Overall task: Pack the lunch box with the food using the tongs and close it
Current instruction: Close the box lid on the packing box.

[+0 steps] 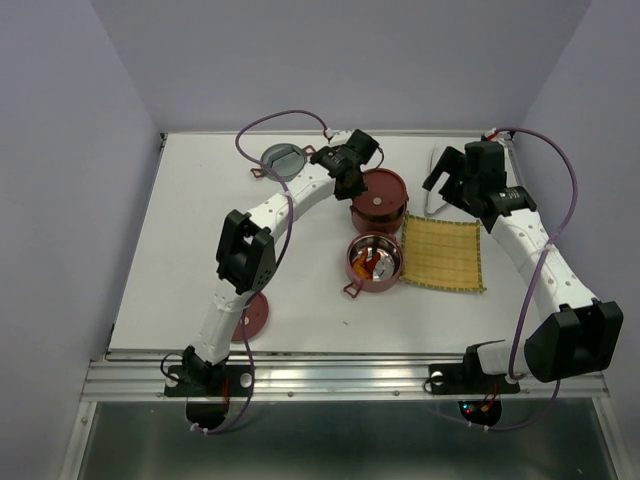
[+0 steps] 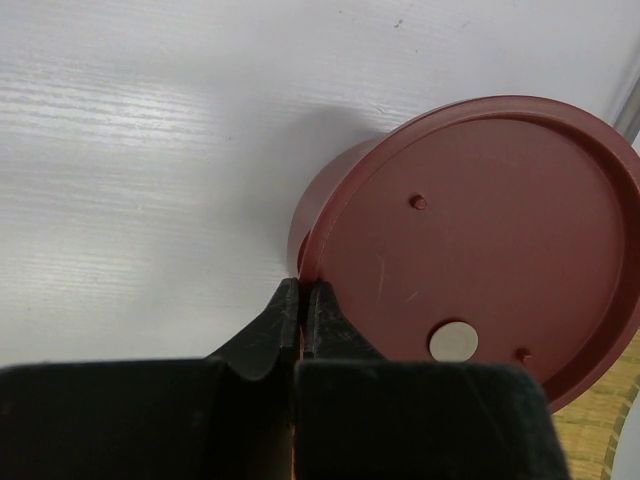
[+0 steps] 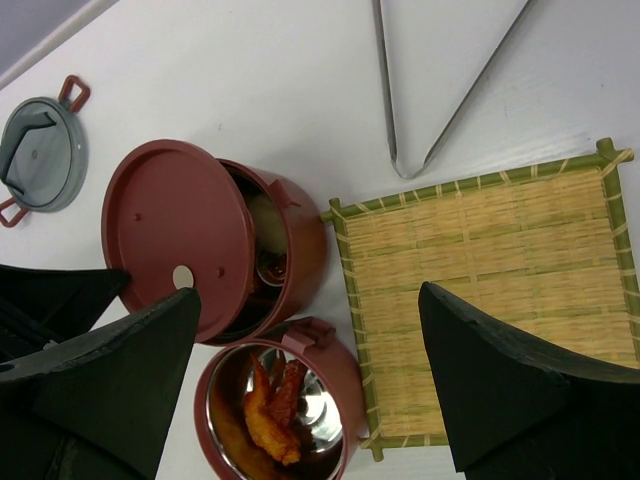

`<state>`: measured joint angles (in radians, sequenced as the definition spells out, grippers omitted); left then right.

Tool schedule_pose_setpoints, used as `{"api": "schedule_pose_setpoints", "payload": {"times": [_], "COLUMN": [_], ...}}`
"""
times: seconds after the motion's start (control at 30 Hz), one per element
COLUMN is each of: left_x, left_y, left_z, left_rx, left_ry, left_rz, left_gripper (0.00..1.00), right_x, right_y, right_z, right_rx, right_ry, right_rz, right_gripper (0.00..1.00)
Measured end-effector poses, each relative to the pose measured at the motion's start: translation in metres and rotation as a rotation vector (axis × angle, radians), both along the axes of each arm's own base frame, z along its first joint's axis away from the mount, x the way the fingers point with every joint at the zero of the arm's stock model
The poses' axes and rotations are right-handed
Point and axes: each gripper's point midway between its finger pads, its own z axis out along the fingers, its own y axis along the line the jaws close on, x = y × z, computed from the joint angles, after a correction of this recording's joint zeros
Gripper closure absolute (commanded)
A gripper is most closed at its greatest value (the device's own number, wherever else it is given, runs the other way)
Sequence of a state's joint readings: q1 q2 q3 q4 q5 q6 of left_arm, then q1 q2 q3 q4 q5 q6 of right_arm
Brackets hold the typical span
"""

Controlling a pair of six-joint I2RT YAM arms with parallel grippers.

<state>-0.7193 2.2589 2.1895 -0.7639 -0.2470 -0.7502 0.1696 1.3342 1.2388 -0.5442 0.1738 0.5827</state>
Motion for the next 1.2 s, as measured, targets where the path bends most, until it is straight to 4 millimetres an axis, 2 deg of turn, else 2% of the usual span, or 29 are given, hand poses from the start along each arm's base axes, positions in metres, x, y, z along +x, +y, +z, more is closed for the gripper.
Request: {"api": "schedule_pose_setpoints", "payload": {"times": [0.17, 0.4, 0.9, 1.1, 1.17, 1.2], "left_x": [-0.009, -0.018, -0.017, -0.017, -0.017, -0.017], "left_y": [0.003, -0.004, -0.008, -0.008, -0.008, -0.008], "left_z": [-0.004, -0.007, -0.014, -0.015, -0.015, -0.015], "left_rx": [0.025, 0.035, 0.03, 0.033, 0.033, 0.033], "left_ry": [0.022, 0.03, 0.038, 0.04, 0.04, 0.041], "left_rz": [0.028, 0.024, 0.059, 0.056, 0.054, 0.052], "left_gripper": [1.0, 1.0, 1.0, 0.72, 0.64, 0.63], "right_x": [0.0, 0.0, 0.0, 0.0, 0.0, 0.0], "right_y": [0.001, 0.003, 0.004, 0.004, 0.005, 0.005], "right_z": [0.0, -0.001, -0.001, -0.001, -0.001, -0.001], "right_rx": [0.003, 0.01, 0.015, 0.015, 0.015, 0.015], "right_ry": [0.001, 0.004, 0.004, 0.004, 0.004, 0.004], "right_rz": [0.005, 0.014, 0.02, 0.02, 0.02, 0.021], "right_gripper": [0.04, 0.04, 0.04, 0.04, 0.04, 0.04]}}
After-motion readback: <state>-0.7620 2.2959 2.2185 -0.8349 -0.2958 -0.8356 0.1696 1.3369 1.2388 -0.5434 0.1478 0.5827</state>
